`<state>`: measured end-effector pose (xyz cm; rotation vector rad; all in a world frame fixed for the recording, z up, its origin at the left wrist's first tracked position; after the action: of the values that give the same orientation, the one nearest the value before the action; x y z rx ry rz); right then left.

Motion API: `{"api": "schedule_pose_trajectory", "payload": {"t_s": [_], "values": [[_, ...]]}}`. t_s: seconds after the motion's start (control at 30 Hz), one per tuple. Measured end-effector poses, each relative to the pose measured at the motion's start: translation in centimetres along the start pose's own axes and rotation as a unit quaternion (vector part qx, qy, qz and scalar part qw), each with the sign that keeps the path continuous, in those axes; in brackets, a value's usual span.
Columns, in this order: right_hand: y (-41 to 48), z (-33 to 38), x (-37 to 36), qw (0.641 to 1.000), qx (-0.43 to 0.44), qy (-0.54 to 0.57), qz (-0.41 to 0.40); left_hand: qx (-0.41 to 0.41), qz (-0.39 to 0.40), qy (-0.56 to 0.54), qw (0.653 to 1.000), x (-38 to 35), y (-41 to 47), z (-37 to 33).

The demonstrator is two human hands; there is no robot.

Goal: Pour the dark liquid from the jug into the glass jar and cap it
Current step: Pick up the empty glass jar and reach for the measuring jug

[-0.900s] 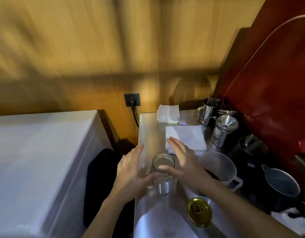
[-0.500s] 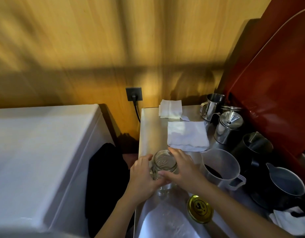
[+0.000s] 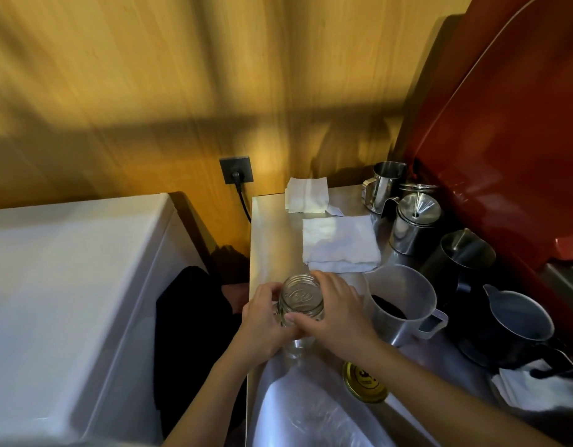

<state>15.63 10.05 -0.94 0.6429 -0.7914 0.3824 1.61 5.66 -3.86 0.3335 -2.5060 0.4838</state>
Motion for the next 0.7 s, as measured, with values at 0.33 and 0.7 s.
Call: {"api": "schedule_pose_trajectory", "payload": {"t_s": [0.33, 0.7], "values": [[0.3, 0.6, 2.5, 0.999, 0.02, 0.019, 0.035, -0.018, -0.021, -0.042, 0.999, -0.1, 0.6, 0.9], [-4.2, -4.7, 9.4, 0.989, -0.104, -0.046, -0.097, -0.05, 0.018, -0.088, 0.995, -1.0, 1.6, 1.3]]}}
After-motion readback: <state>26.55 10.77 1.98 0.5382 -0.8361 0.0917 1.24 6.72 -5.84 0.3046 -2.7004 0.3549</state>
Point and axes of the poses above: each hand's wrist, its own y-axis towards the middle knuckle, its own x-axis out of the back of the hand, z = x × y, the point moved 4 cm from there along y, towards the middle knuckle, and after that the axes turned 11 degrees about x, right-handed, at the moved point
